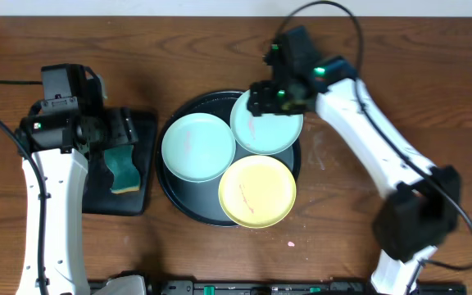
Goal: Clean dirty plates on tray and stack at the side
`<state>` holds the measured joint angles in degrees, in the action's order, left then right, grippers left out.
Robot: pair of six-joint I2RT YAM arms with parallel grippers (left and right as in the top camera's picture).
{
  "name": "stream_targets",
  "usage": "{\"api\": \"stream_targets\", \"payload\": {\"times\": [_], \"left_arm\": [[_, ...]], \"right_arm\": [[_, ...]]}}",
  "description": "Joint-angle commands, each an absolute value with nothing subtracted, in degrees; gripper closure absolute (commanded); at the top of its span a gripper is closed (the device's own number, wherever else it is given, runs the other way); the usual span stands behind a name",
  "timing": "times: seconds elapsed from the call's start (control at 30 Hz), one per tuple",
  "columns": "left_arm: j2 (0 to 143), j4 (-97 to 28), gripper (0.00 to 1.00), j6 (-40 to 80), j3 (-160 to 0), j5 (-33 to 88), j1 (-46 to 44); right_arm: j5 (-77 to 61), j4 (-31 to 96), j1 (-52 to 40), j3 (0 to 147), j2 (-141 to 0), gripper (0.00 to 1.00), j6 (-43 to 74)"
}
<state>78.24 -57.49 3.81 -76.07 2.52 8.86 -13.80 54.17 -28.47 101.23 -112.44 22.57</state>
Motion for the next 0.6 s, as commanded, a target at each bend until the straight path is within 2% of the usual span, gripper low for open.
{"api": "stream_targets", "payload": {"times": [0.0,0.13,0.57], "left_arm": [[78.26,-57.82,0.23,8.29,-77.14,-4.91,8.71],[78.41,-58.30,0.23,8.27,-77.14,-5.26,8.71],[86.91,-62.59,0.23,8.25,-77.10,-5.23,8.71]], "right_arm": [[-10.31,55.13,-31.83,104.49,-117.78,0.37,25.06],[-10.33,55.18,-34.02,104.47,-121.69,0.55,27.81],[-5.32,54.57,-40.18,104.47,-127.52,0.68,28.73]]}}
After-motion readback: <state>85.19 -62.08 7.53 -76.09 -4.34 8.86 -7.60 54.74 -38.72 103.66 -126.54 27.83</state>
